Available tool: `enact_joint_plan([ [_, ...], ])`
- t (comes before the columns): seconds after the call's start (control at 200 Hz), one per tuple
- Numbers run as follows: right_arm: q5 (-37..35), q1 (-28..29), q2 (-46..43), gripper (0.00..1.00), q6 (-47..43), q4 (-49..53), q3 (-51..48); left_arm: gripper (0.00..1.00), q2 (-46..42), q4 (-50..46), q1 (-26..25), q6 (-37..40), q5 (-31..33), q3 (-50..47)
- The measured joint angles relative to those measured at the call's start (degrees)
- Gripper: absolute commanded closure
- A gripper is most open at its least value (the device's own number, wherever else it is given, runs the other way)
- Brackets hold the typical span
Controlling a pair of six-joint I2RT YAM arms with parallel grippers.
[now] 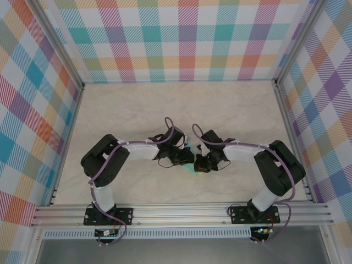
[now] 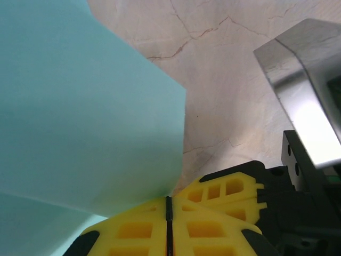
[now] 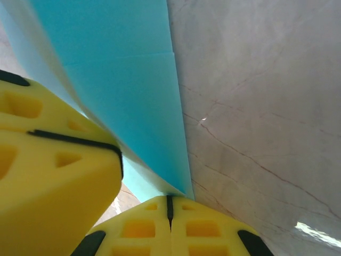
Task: Fold a paper plane with a square sheet of paper (fold left side to right side)
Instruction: Fourth fold the wing at the center of the table.
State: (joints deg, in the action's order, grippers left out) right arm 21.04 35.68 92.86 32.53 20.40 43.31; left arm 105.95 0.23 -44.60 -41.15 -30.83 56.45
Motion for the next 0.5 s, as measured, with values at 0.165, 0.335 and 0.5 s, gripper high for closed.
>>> enact_joint_plan([
  [0.165, -0.02, 0.0, 0.0, 1.0, -0.2, 0.02, 0.0, 0.92, 0.98, 0.04, 0.0, 0.02, 0.22, 0.09],
  [0.335, -0.02, 0.0, 0.04, 1.0, -0.2, 0.11, 0.0, 0.92, 2.38, 0.2, 0.0, 0.26, 0.44, 0.46],
  [0.5, -0.02, 0.0, 0.07, 1.0, -0.26, 0.17, 0.02, 0.92, 3.32, 0.42, 0.02, 0.72, 0.46, 0.87],
])
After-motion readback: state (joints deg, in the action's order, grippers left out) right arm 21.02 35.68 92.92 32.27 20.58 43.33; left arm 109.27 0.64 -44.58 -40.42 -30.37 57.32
